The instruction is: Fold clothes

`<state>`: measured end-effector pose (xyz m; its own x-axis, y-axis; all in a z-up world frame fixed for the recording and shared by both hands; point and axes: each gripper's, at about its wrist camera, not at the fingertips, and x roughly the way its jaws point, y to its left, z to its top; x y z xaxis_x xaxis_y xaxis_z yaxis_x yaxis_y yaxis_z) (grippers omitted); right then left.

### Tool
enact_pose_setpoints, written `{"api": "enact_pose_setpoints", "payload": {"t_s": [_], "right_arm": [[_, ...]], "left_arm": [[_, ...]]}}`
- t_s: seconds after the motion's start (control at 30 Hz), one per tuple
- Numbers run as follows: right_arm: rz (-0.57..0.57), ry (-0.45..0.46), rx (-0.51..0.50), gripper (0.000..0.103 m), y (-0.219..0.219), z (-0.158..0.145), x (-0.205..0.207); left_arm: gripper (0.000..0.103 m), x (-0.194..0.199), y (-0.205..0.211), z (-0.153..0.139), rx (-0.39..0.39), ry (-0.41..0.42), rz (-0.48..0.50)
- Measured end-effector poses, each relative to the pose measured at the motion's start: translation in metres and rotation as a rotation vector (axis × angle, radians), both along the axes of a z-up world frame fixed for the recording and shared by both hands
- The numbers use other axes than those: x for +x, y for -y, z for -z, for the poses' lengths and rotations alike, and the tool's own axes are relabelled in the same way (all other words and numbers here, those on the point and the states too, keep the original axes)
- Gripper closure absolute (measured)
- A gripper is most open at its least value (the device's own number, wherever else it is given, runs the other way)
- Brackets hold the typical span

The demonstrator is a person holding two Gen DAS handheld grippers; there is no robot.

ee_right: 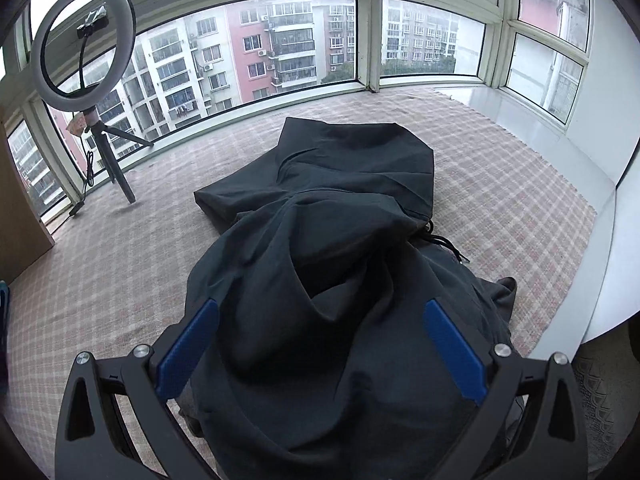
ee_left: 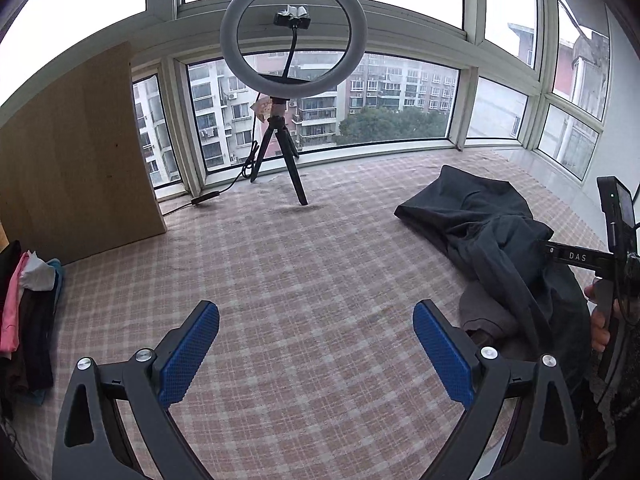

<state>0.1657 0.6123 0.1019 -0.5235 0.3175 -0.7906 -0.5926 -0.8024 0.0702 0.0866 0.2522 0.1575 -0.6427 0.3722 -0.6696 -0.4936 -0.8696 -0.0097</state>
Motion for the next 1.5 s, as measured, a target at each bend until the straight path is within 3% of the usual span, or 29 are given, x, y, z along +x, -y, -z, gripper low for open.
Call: {"api": "enact_pose_setpoints", "payload": {"t_s": [0.23, 0.27, 0.3, 0.4, 0.5, 0.67, 0.8, 0.97, 1.07, 1.13, 1.2, 1.27, 1.3, 1.37, 1.5], "right_arm": [[-0.071, 0.069, -0.198, 0.004, -0.068, 0.042, -0.059], [-0.083, 0.06, -0.22, 0.018, -0.073, 0.045, -0.063], [-0.095, 0.054, -0.242, 0.044, -0.076, 0.048, -0.066], [-0.116, 0.025, -0.288, 0.07, -0.083, 0.045, -0.065], [-0.123, -0.055, -0.283, 0.085, -0.087, 0.026, -0.055], [-0.134, -0.241, -0.255, 0.087, -0.076, -0.032, -0.031], [-0.218, -0.351, -0.156, 0.087, -0.03, -0.1, -0.019], [-0.429, -0.403, -0.043, 0.087, 0.069, -0.171, -0.025], [-0.589, -0.393, 0.005, 0.087, 0.148, -0.192, -0.046], [-0.69, -0.36, -0.049, 0.087, 0.209, -0.18, -0.077], [-0.803, -0.28, -0.128, 0.077, 0.276, -0.153, -0.112], [-0.968, -0.033, -0.225, 0.077, 0.344, -0.097, -0.138], [-0.993, 0.028, -0.257, 0.077, 0.358, -0.077, -0.132], [-1.011, 0.015, -0.292, 0.077, 0.36, -0.054, -0.111], [-0.832, -0.018, -0.365, 0.072, 0.289, -0.033, -0.083]], "left_arm": [[0.005, -0.013, 0.028, 0.006, -0.052, 0.027, -0.118], [0.005, -0.013, 0.03, 0.004, -0.057, 0.025, -0.13], [0.005, -0.014, 0.034, 0.002, -0.064, 0.022, -0.146], [0.005, -0.015, 0.05, -0.005, -0.086, 0.009, -0.194], [0.005, -0.014, 0.066, -0.01, -0.089, 0.005, -0.234], [0.005, -0.017, 0.083, -0.015, -0.08, 0.004, -0.265], [0.005, -0.018, 0.095, -0.024, -0.047, -0.013, -0.275], [0.005, -0.013, 0.131, -0.039, 0.003, -0.05, -0.296], [0.005, -0.006, 0.165, -0.048, 0.028, -0.072, -0.33], [0.005, -0.001, 0.195, -0.049, 0.037, -0.087, -0.373], [0.005, 0.0, 0.221, -0.046, 0.03, -0.09, -0.41], [0.005, 0.001, 0.241, -0.037, 0.002, -0.077, -0.432], [0.005, 0.002, 0.248, -0.032, -0.013, -0.066, -0.434], [0.005, 0.0, 0.256, -0.021, -0.039, -0.037, -0.421], [0.005, -0.004, 0.231, -0.004, -0.046, 0.007, -0.312]]}}
